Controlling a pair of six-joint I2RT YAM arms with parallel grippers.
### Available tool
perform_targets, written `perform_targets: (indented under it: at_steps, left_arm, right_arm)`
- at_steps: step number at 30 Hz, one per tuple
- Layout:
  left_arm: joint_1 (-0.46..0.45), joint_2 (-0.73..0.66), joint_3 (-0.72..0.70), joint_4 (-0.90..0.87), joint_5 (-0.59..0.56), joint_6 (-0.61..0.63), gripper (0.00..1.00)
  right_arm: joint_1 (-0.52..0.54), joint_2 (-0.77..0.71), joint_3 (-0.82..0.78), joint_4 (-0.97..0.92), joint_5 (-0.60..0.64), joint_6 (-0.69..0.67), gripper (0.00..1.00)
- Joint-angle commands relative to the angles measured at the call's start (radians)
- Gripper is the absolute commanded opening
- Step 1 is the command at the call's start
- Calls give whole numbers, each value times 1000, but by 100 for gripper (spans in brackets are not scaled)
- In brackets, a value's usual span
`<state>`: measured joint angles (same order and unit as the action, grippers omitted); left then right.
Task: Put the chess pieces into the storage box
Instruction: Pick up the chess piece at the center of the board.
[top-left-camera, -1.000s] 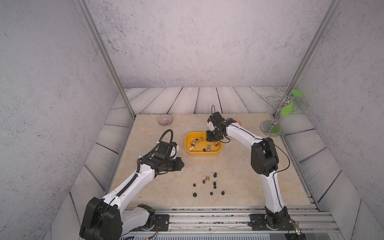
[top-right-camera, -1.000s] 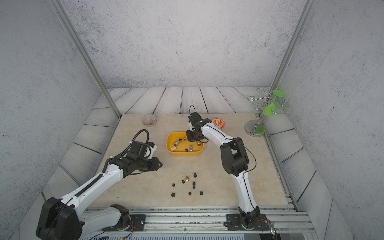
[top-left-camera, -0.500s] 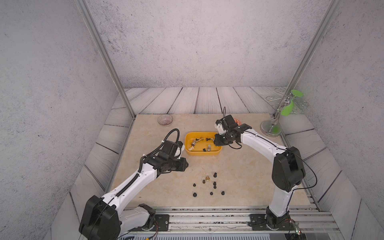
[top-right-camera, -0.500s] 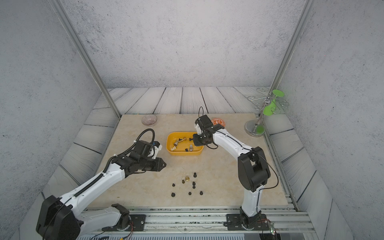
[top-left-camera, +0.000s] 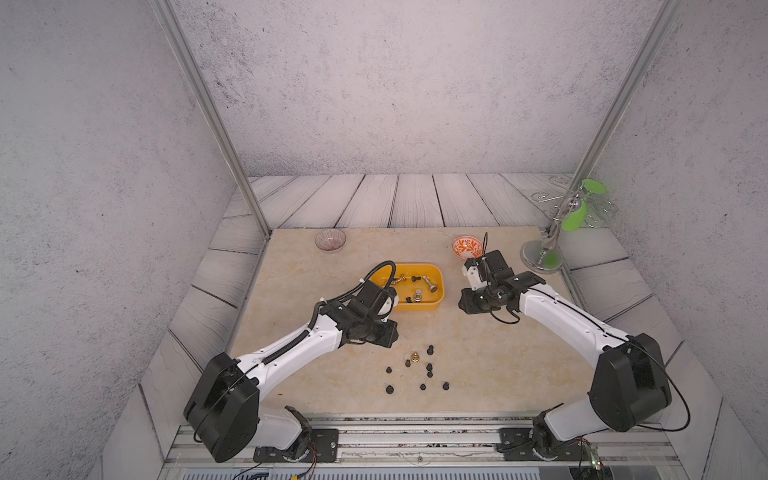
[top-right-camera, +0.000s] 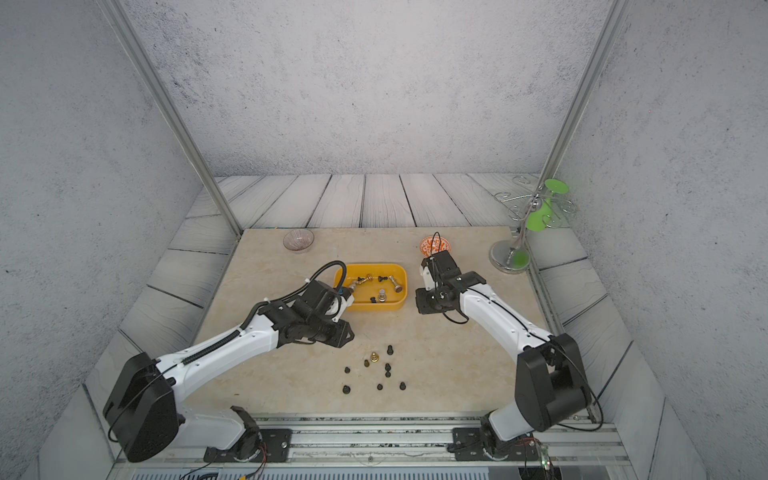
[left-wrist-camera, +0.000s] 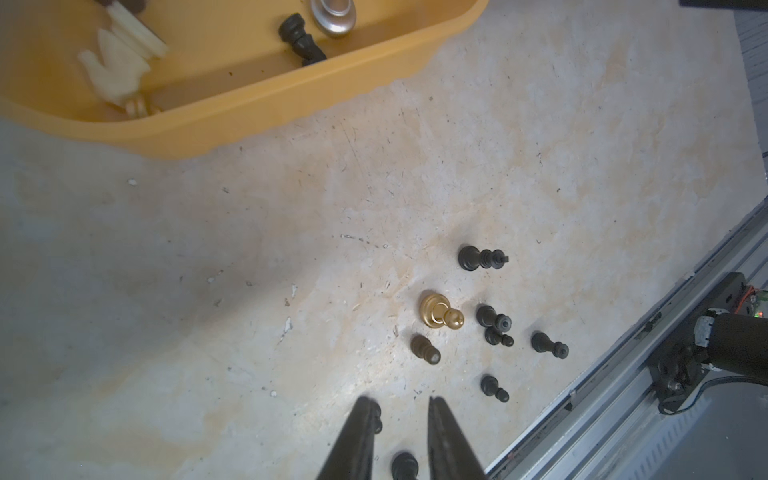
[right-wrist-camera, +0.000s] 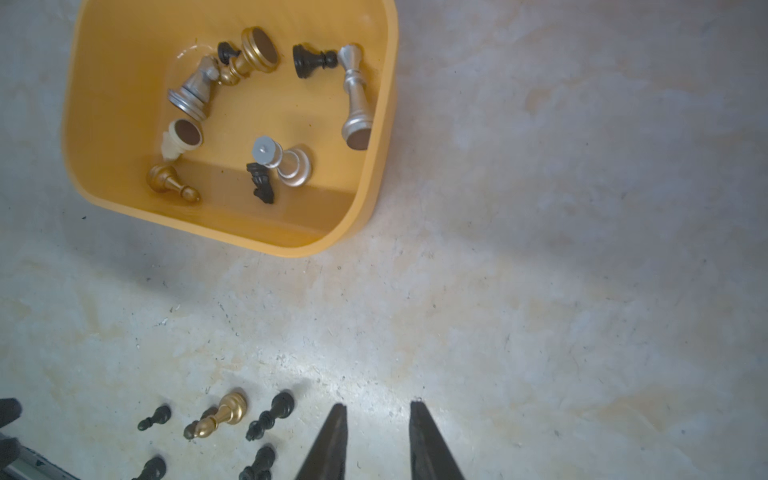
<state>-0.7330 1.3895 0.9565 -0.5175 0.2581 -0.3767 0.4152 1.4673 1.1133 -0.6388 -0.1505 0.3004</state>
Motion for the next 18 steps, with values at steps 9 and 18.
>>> perform_targets:
  at_steps: [9,18]
  left_arm:
    - [-103,152,97,-9,-43,33,27]
    - [-169,260,169,-25,-58,51,27]
  right_arm:
    - [-42,-131,-93,-13,35,48,29]
    - [-46,-134,-99,-14,29,49,30]
